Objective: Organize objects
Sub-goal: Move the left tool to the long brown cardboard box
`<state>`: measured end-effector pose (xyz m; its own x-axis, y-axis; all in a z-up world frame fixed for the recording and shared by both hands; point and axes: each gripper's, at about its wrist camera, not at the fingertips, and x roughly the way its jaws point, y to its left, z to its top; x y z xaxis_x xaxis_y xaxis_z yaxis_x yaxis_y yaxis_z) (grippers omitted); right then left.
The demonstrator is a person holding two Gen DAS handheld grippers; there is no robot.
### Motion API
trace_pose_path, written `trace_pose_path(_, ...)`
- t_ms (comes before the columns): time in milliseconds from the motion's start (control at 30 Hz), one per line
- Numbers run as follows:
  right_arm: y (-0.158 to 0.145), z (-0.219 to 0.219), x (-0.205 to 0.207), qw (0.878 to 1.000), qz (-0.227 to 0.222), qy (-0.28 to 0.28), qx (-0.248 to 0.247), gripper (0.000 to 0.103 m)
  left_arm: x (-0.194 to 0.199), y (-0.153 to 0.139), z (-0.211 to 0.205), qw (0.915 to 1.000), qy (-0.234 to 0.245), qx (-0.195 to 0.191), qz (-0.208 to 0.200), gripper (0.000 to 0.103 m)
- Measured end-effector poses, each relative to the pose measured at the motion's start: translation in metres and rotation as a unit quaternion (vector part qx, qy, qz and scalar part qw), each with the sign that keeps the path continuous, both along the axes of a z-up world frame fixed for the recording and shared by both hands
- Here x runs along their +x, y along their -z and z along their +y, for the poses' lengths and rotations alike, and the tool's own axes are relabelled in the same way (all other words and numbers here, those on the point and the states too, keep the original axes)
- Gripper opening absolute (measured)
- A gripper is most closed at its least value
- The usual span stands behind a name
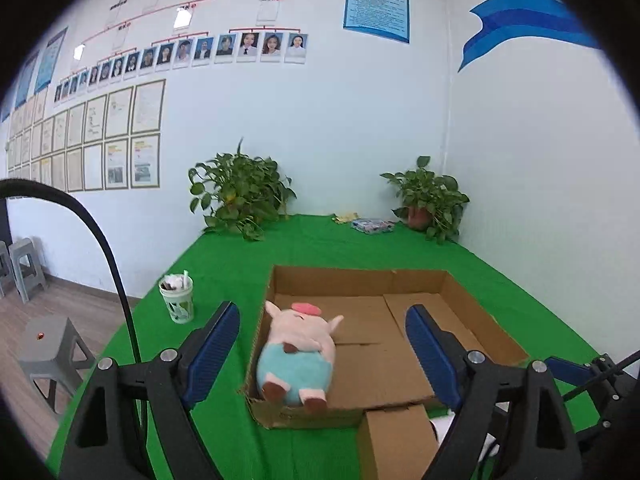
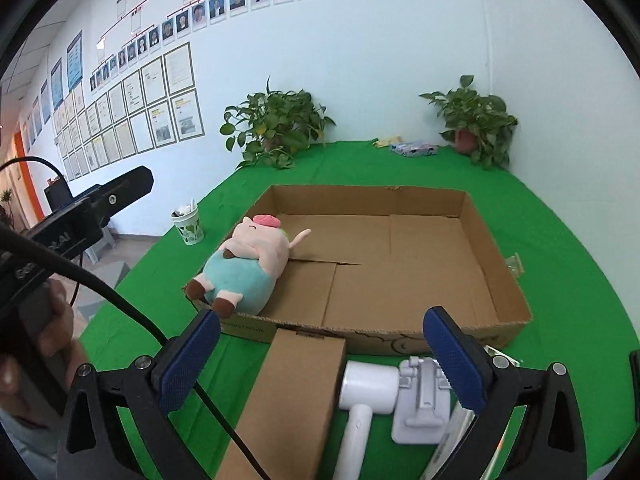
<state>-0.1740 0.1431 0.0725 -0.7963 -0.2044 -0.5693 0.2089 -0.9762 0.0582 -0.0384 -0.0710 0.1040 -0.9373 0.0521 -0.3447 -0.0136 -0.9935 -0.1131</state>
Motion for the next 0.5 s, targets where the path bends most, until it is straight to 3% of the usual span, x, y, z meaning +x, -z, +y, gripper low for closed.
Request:
trace_pose_path(100, 0.004, 0.005, 0.025, 0.999, 0.024, 0.014, 0.034, 0.102, 0.014, 0.011, 0.015, 0.9996, 0.009, 0.009, -0.025, 0.085)
trace_pose_path(200, 0.010, 0.008, 0.046, 0.998, 0.030, -0.010, 0.050, 0.102, 0.023, 0.022, 0.033, 0.9983, -0.019, -0.025, -0.048, 0.085)
trace_pose_path(300, 0.017, 0.012, 0.062, 0.998, 0.030, -0.021, 0.056, 0.102, 0.033, 0.028, 0.039, 0.9978, -0.029, -0.032, -0.051, 0.085)
trace_pose_path(367, 0.022, 0.018, 0.072, 0.998, 0.025, -0.032, 0.040, 0.102, 0.038, 0.029, 0.038, 0.9975, -0.029, -0.033, -0.055, 0.085)
trace_pose_path(400, 0.023, 0.023, 0.080, 0.999, 0.020, -0.041, 0.026, 0.102, 0.039, 0.030, 0.035, 0.9951, -0.075, -0.026, -0.060, 0.085)
trace_pose_path(500, 0.030, 0.033, 0.112, 0.992, -0.007, -0.124, -0.024, 0.102, 0.050, 0.031, 0.025, 0.9929, -0.094, -0.017, -0.070, 0.085)
